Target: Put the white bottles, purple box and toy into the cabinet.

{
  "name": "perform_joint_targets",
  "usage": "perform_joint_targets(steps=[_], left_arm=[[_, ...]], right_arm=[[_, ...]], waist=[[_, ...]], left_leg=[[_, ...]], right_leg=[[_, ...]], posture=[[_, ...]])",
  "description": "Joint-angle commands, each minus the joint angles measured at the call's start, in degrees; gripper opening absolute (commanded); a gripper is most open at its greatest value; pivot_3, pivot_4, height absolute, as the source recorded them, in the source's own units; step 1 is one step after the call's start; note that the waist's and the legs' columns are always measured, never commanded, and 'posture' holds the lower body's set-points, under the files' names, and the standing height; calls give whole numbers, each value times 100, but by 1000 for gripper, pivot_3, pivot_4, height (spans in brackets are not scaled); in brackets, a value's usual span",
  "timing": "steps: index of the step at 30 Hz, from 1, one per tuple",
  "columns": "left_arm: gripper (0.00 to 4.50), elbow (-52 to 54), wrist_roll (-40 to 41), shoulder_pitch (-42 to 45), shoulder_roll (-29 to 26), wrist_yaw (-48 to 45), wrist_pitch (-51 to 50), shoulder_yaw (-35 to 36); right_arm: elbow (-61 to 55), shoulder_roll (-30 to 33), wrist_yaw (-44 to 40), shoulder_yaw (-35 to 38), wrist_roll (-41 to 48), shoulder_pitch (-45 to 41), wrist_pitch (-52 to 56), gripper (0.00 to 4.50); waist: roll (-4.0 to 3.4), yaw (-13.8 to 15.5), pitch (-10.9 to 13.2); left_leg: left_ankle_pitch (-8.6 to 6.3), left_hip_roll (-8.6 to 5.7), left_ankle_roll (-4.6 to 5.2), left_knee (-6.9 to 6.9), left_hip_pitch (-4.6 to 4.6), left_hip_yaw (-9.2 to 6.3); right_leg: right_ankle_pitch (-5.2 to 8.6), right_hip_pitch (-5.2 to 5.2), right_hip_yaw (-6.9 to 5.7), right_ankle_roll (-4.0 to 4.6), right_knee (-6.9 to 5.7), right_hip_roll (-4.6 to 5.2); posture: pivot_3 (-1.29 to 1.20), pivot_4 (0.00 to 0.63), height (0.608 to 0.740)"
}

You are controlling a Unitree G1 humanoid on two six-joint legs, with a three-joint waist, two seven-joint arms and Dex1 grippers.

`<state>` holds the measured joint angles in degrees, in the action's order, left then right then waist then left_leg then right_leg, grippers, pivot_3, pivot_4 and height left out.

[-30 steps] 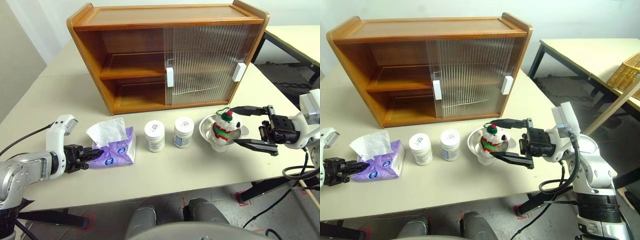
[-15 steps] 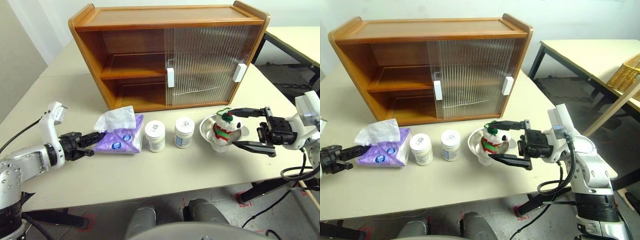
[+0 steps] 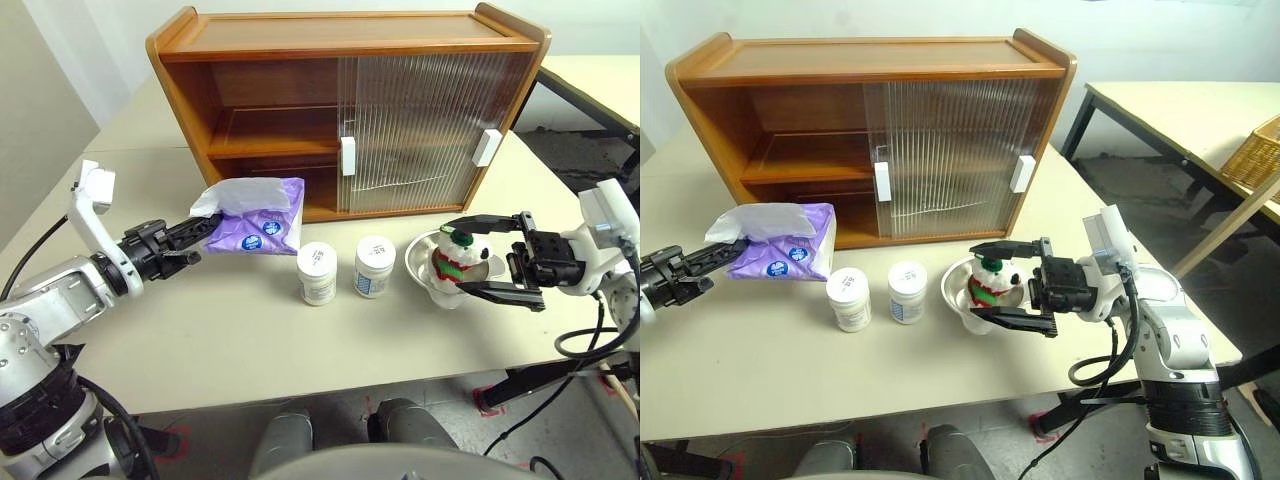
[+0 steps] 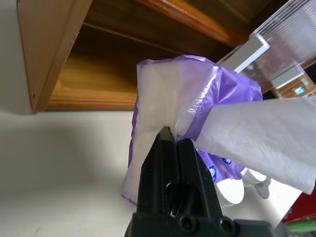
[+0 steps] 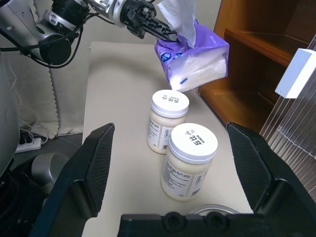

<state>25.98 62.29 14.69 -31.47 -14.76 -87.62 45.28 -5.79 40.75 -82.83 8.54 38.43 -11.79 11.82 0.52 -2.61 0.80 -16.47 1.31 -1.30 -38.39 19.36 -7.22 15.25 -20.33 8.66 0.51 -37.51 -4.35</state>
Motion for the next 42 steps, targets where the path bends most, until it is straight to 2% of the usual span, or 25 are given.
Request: perform_joint_targets(steps=[1, 5, 13, 19, 23, 27, 34, 42], left_arm=[[27, 30, 159, 199, -75, 207, -101, 81], [27, -40, 372, 507, 132, 587, -52, 192], [27, -3, 1126, 751, 571, 1563, 290, 226], [27, -86, 2149, 631, 556, 2653, 1122, -92], [27, -13, 2840, 537, 552, 3531, 2019, -428], [27, 73, 3216, 492, 407, 4197, 2821, -825], [27, 233, 2752, 599, 721, 4959, 4069, -1620], [27, 38, 2055, 853, 1016, 5051, 4848, -2130]], right_arm=[[-25, 7, 10, -66, -27, -63, 5, 4500], [-12, 3, -2, -30, 58, -121, 36, 4500], [-340, -536, 1053, 451, 1132, -329, 854, 4500], [-466, -722, 1140, 384, 1152, -189, 882, 4500], [-538, -894, 1214, 305, 1143, -144, 876, 4500], [-580, -947, 1212, 244, 1092, -125, 895, 4500], [-532, -1035, 1213, 173, 1022, -262, 785, 4500], [-619, -1373, 1361, 160, 988, -202, 603, 4500]], waist=[[11, 2, 7], [30, 2, 19], [50, 5, 32], [62, 23, 40], [75, 42, 50], [92, 58, 63], [106, 86, 72], [121, 100, 83]], left_leg=[[-1, 0, 1, 1, -6, 3], [-2, 0, 3, 1, -21, 11], [-4, -6, 6, 1, -45, 30], [-4, -6, 6, 1, -46, 32], [-3, -7, 6, 1, -48, 32], [-3, -9, 6, 1, -50, 31], [-4, -23, 7, -2, -50, 31], [-6, -30, 12, -1, -47, 29]], right_leg=[[0, 3, 2, 0, 0, 0], [-1, 15, 4, -2, 0, -1], [0, 28, 5, -20, 0, -3], [-4, 28, 7, -16, 0, -3], [-6, 29, 7, -20, 0, -4], [-9, 29, 6, -22, 0, -4], [-14, 31, 7, -22, 0, -2], [-14, 31, 11, -24, 1, -2]], posture=[[-78, 11, 740], [-79, 11, 740], [-78, 11, 740], [-65, 11, 740], [-52, 15, 740], [-40, 18, 740], [-28, 17, 740], [-27, 19, 740]])
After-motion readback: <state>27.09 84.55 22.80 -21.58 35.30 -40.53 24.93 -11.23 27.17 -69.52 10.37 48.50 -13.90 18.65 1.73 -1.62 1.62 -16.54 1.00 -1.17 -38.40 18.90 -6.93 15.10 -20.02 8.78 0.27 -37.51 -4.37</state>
